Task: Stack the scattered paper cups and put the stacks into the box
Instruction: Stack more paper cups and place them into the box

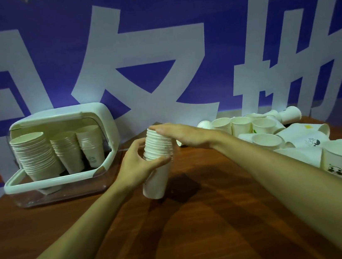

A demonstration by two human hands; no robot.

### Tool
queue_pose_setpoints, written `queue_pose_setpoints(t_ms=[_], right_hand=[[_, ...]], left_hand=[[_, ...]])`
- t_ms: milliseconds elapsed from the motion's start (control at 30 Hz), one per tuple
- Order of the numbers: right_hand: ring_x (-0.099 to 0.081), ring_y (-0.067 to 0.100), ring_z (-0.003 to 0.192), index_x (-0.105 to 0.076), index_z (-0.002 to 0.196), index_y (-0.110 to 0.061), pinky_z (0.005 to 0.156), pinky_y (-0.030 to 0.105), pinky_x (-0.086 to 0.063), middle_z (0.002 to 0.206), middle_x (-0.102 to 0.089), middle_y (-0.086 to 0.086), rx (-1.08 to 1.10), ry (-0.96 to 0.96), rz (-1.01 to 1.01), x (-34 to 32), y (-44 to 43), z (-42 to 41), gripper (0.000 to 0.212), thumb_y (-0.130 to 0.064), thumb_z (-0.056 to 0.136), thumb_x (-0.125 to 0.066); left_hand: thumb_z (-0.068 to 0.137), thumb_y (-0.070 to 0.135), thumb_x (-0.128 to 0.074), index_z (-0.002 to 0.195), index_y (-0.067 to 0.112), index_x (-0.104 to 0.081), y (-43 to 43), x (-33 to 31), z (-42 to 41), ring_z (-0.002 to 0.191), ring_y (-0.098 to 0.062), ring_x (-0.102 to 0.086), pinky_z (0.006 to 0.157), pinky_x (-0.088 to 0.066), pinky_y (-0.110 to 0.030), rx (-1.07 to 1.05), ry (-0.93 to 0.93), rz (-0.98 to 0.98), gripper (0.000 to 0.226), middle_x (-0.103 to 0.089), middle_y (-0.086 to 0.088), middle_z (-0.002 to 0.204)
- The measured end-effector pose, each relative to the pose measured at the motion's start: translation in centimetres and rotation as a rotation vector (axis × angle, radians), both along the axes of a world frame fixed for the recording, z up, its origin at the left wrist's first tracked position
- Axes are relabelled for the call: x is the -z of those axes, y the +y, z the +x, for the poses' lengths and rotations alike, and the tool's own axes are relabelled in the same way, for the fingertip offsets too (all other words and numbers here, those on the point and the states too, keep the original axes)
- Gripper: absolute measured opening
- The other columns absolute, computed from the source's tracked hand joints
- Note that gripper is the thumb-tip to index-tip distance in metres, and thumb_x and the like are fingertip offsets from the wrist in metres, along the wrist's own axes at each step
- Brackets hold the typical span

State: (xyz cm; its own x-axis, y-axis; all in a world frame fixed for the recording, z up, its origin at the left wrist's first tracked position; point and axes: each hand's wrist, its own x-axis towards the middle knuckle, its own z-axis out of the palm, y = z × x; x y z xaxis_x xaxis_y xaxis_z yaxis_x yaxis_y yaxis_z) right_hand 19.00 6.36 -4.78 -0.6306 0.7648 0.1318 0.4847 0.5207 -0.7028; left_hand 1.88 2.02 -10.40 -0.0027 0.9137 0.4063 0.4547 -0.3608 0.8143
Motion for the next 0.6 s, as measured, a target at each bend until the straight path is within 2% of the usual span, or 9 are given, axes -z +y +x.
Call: queue_pose_setpoints(t_ms=[67, 100, 200, 267, 333, 433, 500, 600], right_hand=[[-0.029, 0.005, 0.136, -0.033, 0.148, -0.030, 0.108, 0.027, -0.021, 0.154, -0.031, -0.009, 0.027, 0.044, -0.064, 0.8, 1.4, -0.1, 0.052, -0.051, 0.102, -0.021], [-0.031, 0.009, 0.139, -0.036, 0.146, -0.028, 0.110, 0.029, -0.023, 0.153, -0.033, -0.008, 0.081, 0.058, -0.050, 1.5, 2.6, 0.0, 0.053, -0.053, 0.101, -0.023], [-0.041, 0.021, 0.134, -0.041, 0.142, -0.018, 0.103, 0.032, -0.033, 0.147, -0.043, 0.003, 0.390, -0.046, 0.133, 3.9, 7.3, 0.8, 0.055, -0.049, 0.096, -0.046], [-0.039, 0.024, 0.134, -0.039, 0.143, -0.016, 0.105, 0.036, -0.034, 0.147, -0.041, 0.008, 0.513, -0.130, 0.222, 5.6, 10.3, 1.4, 0.056, -0.041, 0.095, -0.053], [-0.034, 0.025, 0.137, -0.034, 0.145, -0.015, 0.108, 0.040, -0.033, 0.150, -0.036, 0.008, 0.563, -0.155, 0.254, 6.7, 12.9, 1.8, 0.061, -0.035, 0.093, -0.058], [-0.026, 0.026, 0.142, -0.021, 0.151, -0.015, 0.113, 0.042, -0.027, 0.156, -0.026, 0.007, 0.539, -0.328, 0.339, 8.4, 16.4, 1.8, 0.086, -0.034, 0.083, -0.071], [-0.027, 0.026, 0.142, -0.019, 0.151, -0.018, 0.115, 0.045, -0.023, 0.156, -0.028, 0.003, 0.509, -0.456, 0.379, 9.4, 18.0, 1.6, 0.094, -0.035, 0.078, -0.075], [-0.038, 0.028, 0.130, -0.037, 0.140, -0.023, 0.104, 0.046, -0.031, 0.143, -0.045, 0.003, 0.575, -0.469, 0.464, 10.4, 18.9, 1.4, 0.069, -0.026, 0.080, -0.072]], left_hand=[[0.064, 0.032, -0.086, 0.129, 0.018, -0.048, 0.9, 0.5, -0.4, 0.104, -0.007, -0.056, 0.083, -0.049, -0.024, -0.047, 0.017, 0.022, 0.076, -0.059, 0.007, 0.115], [0.064, 0.029, -0.087, 0.129, 0.018, -0.048, 1.5, 0.7, -0.7, 0.104, -0.008, -0.056, 0.083, -0.048, -0.024, -0.074, 0.020, 0.034, 0.077, -0.058, 0.006, 0.116], [0.062, 0.022, -0.089, 0.129, 0.014, -0.044, 3.7, 1.1, -1.7, 0.107, -0.011, -0.053, 0.088, -0.047, -0.027, -0.140, 0.009, 0.057, 0.082, -0.054, 0.005, 0.116], [0.064, 0.018, -0.087, 0.131, 0.011, -0.039, 5.5, 1.2, -2.0, 0.106, -0.010, -0.049, 0.084, -0.044, -0.022, -0.159, 0.003, 0.060, 0.083, -0.048, 0.006, 0.114], [0.066, 0.017, -0.086, 0.132, 0.009, -0.037, 7.5, 1.4, -2.2, 0.106, -0.009, -0.047, 0.078, -0.041, -0.015, -0.163, 0.005, 0.066, 0.082, -0.046, 0.006, 0.114], [0.068, 0.021, -0.084, 0.134, 0.010, -0.036, 10.1, 1.8, -2.3, 0.108, -0.009, -0.047, 0.086, -0.043, -0.022, -0.160, 0.012, 0.066, 0.082, -0.046, 0.006, 0.116], [0.066, 0.026, -0.085, 0.134, 0.011, -0.039, 11.3, 1.8, -2.5, 0.108, -0.008, -0.048, 0.085, -0.043, -0.021, -0.147, 0.057, 0.065, 0.083, -0.047, 0.007, 0.117], [0.066, 0.031, -0.085, 0.133, 0.013, -0.041, 12.1, 1.8, -2.5, 0.106, -0.007, -0.049, 0.075, -0.040, -0.010, -0.108, 0.129, 0.071, 0.082, -0.049, 0.009, 0.116]])
